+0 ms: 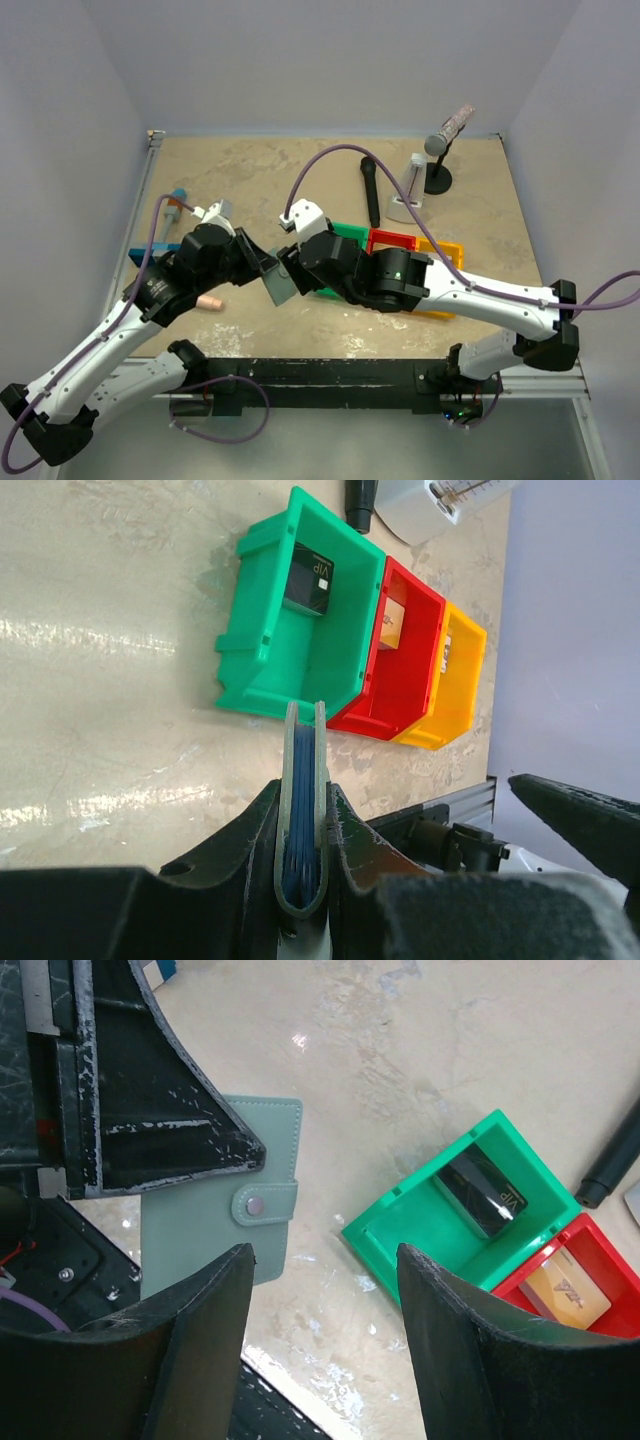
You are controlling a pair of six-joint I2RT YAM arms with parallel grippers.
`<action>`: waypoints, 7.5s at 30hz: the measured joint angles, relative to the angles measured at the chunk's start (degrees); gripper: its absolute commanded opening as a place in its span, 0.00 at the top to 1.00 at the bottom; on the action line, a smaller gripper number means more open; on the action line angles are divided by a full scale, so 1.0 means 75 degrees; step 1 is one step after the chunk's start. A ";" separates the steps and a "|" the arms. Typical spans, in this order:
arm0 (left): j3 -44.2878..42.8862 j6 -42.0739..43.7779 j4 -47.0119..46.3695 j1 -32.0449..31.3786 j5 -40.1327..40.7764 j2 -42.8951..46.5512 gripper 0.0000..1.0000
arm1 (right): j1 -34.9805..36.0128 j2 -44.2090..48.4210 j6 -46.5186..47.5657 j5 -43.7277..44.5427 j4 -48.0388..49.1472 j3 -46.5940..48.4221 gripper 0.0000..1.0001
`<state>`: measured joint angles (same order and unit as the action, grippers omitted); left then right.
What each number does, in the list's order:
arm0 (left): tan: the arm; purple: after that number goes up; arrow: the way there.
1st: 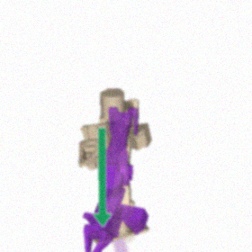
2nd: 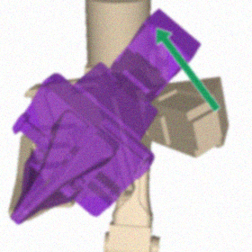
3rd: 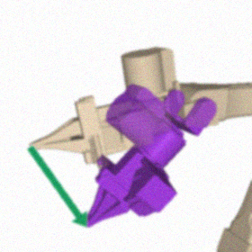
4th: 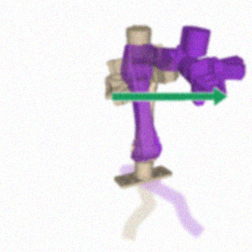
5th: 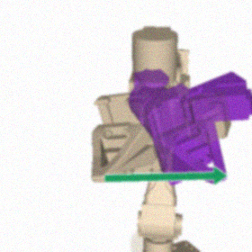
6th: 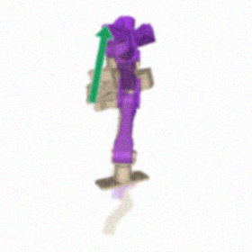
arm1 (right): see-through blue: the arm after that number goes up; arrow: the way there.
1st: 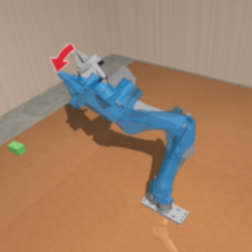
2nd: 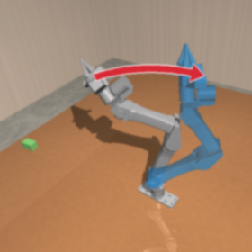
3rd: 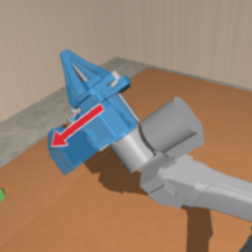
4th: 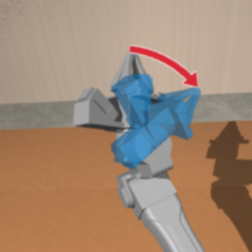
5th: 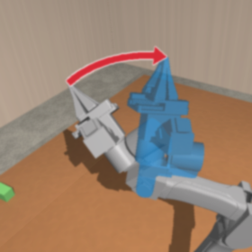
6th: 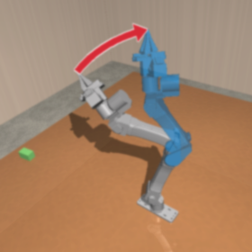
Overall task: Take the credit cards out of the card holder
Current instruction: Open the card holder.
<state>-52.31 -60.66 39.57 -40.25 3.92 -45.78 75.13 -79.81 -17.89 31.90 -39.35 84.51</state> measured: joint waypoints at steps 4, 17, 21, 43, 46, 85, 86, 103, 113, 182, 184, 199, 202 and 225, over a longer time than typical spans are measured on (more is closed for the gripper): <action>0.0000 -0.0376 0.0058 -0.0003 -0.0015 0.0012 1.00 | 0.0032 -0.0353 0.0003 -0.0082 0.0015 0.0146 0.38; 0.0000 -0.1037 -0.0044 -0.0003 -0.0344 0.0119 1.00 | 0.0131 -0.0571 0.0055 -0.0510 0.0087 0.0146 0.43; 0.0047 -0.1061 -0.0262 -0.0003 -0.0493 0.0149 1.00 | 0.0134 -0.0577 0.0050 -0.0580 0.0099 0.0146 0.46; 0.0574 -0.1177 -0.0691 0.0006 -0.0679 0.0510 1.00 | 0.0233 -0.1355 -0.0347 -0.0009 -0.0845 0.0973 0.67; 0.0580 -0.1174 -0.0734 0.0006 -0.0679 0.0539 1.00 | 0.0239 -0.1370 -0.0420 0.0017 -0.0883 0.1003 0.71; 0.0950 -0.1174 -0.1026 0.0006 -0.0769 0.1014 1.00 | 0.0265 -0.1291 -0.0956 -0.0015 -0.1037 0.1005 1.00; 0.0956 -0.1177 -0.1040 0.0006 -0.0775 0.1020 1.00 | 0.0259 -0.1268 -0.0973 -0.0020 -0.1032 0.0985 1.00; 0.0965 -0.1172 -0.1157 -0.0003 -0.0906 0.1236 1.00 | -0.0134 -0.0778 -0.1070 0.0073 -0.1376 0.0481 0.84; 0.2011 0.0396 -0.3072 -0.0003 -0.1766 0.1513 0.95 | -0.0128 0.0970 -0.1003 -0.0428 -0.0618 -0.0784 0.40; 0.3660 -0.2833 -1.4764 0.1373 -0.9503 -0.1239 1.00 | -0.1839 0.4570 -0.1084 -0.5316 0.2474 -0.3314 0.30; 0.3660 -0.2833 -1.4764 0.1373 -0.9503 -0.1239 1.00 | -0.1781 0.4301 -0.1107 -0.5485 0.2573 -0.3314 0.31; 0.3631 -0.2836 -1.4764 0.1373 -0.9562 -0.1215 1.00 | -0.1556 0.3649 -0.1227 -0.5936 0.2774 -0.3299 0.37; 0.3602 -0.2836 -1.4764 0.1373 -0.9655 -0.1215 1.00 | -0.1510 0.3585 -0.1262 -0.6050 0.2798 -0.3264 0.40; 0.3500 -0.2847 -1.4764 0.1416 -0.9719 -0.0962 1.00 | -0.1460 0.3541 -0.1568 -0.6108 0.2958 -0.3258 0.42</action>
<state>-26.06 -82.02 -71.16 -29.63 -68.97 -52.99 64.18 -53.25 -29.65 -13.91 -17.17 60.07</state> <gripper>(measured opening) 0.234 0.579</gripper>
